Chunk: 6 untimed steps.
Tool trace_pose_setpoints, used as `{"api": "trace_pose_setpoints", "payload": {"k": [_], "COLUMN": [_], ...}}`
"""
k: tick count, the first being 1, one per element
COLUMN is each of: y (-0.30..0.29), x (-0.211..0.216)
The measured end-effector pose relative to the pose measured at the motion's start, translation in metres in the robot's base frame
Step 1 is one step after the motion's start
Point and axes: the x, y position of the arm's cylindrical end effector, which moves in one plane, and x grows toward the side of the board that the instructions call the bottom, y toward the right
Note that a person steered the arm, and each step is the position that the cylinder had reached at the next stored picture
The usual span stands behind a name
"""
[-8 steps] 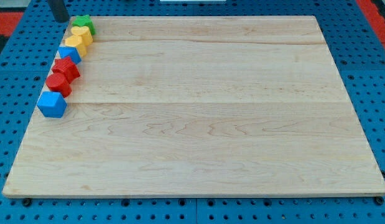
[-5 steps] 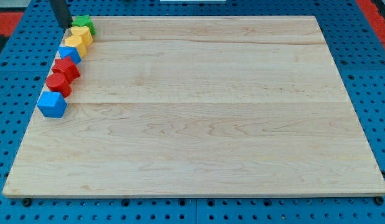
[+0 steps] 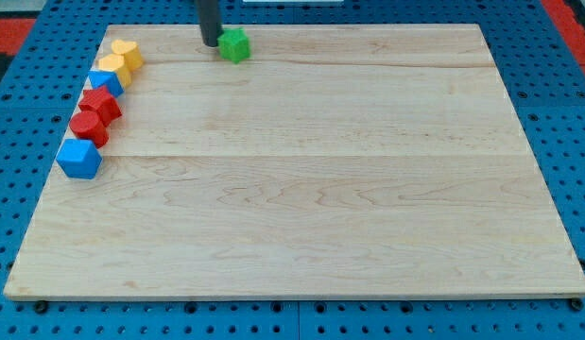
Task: Move the green star towards center right side of board
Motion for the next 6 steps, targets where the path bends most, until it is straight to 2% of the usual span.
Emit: {"api": "trace_pose_setpoints", "payload": {"k": [2, 6], "y": [0.079, 0.200], "x": [0.008, 0.085]}}
